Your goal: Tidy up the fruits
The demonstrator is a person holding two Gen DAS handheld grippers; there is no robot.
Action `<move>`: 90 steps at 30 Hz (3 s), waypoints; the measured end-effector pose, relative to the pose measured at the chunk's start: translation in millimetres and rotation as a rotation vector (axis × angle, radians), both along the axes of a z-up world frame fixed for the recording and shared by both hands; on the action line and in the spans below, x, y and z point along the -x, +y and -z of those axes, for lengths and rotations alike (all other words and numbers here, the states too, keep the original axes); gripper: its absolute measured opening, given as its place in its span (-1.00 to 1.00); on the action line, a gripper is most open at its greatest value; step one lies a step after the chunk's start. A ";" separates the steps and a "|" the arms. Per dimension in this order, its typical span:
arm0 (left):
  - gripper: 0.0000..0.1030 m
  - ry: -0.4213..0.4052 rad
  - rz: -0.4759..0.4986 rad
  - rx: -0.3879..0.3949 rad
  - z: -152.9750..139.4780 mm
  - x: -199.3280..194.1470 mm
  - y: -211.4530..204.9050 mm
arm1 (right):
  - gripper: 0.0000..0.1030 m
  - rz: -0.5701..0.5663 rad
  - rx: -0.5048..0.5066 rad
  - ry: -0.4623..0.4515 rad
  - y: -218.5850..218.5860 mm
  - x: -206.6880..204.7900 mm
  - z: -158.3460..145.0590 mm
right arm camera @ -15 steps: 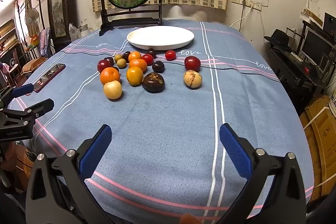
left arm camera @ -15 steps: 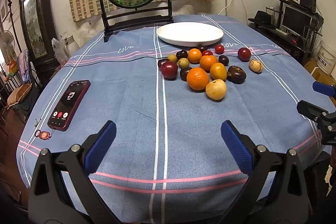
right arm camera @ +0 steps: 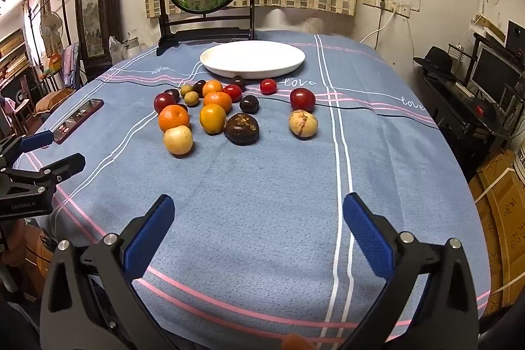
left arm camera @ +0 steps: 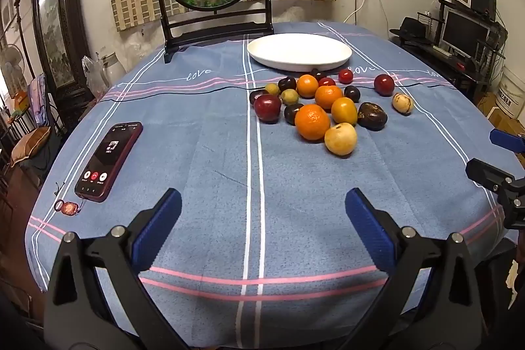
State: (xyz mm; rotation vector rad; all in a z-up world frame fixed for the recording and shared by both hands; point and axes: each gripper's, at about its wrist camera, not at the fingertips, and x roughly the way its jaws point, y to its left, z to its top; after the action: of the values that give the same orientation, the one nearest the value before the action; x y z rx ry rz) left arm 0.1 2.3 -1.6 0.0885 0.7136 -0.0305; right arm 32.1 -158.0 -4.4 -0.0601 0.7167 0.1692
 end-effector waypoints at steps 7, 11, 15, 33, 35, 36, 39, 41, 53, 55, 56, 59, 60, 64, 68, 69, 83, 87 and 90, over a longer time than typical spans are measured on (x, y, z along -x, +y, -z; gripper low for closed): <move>0.96 0.005 0.001 0.005 1.3 0.2 0.0 | 0.97 0.006 0.002 0.008 4.3 0.1 2.1; 0.96 0.010 -0.001 0.008 1.5 0.3 -0.5 | 0.97 -0.002 0.000 0.004 5.2 0.4 1.3; 0.96 0.014 0.000 0.014 1.9 -0.4 -0.1 | 0.97 0.001 -0.001 0.003 2.0 1.3 1.3; 0.96 0.016 0.004 0.015 7.4 2.4 -5.1 | 0.97 0.000 -0.005 0.004 -0.7 1.9 1.0; 0.96 0.016 0.002 0.014 2.6 1.6 -0.5 | 0.97 -0.003 -0.007 0.001 -0.4 3.2 0.3; 0.96 0.015 0.002 0.014 2.8 2.0 -0.6 | 0.97 -0.004 -0.008 0.000 0.1 3.0 0.5; 0.96 0.016 0.004 0.014 2.9 1.6 -0.7 | 0.97 -0.005 -0.008 0.000 0.2 3.3 0.6; 0.96 0.016 0.005 0.011 3.7 1.7 -1.1 | 0.97 -0.003 -0.008 0.000 0.0 3.5 0.6; 0.96 0.016 0.004 0.014 2.2 2.6 -2.4 | 0.97 -0.001 -0.010 0.001 -0.1 3.1 0.7; 0.96 0.015 0.006 0.013 2.4 3.1 -3.2 | 0.97 -0.001 -0.009 0.000 0.0 3.0 0.7; 0.96 0.014 0.007 0.012 2.6 3.3 -3.6 | 0.97 0.000 -0.010 0.001 -0.1 3.0 0.7; 0.96 0.015 0.005 0.014 2.2 2.5 -2.4 | 0.97 -0.003 -0.008 0.000 0.3 3.4 0.7; 0.96 0.016 0.004 0.015 2.6 2.3 -2.5 | 0.97 -0.003 -0.008 -0.001 0.0 3.6 0.5; 0.96 0.018 0.001 0.017 2.1 3.1 -2.0 | 0.97 -0.004 -0.009 -0.001 0.3 3.9 0.7; 0.96 0.020 0.000 0.015 2.2 3.5 -1.6 | 0.97 -0.004 -0.008 0.001 0.4 4.3 1.0; 0.96 0.020 -0.001 0.016 2.1 3.2 -1.4 | 0.97 -0.004 -0.008 0.001 0.5 4.3 1.1; 0.96 0.021 0.006 0.062 9.2 -8.3 10.6 | 0.97 -0.052 -0.257 0.026 -30.0 -29.6 -3.6; 0.96 0.033 0.033 0.069 12.7 -23.8 10.2 | 0.97 -0.014 -0.161 0.080 -31.1 -63.0 1.9; 0.89 0.036 0.063 0.078 14.4 -37.1 9.9 | 0.67 -0.014 -0.129 0.135 -33.4 -91.7 7.4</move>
State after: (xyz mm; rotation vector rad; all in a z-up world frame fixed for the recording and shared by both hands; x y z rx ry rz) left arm 37.2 12.3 -15.9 0.0355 0.7449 -0.1208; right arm 123.8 -191.4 -11.8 0.0697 0.8381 0.2340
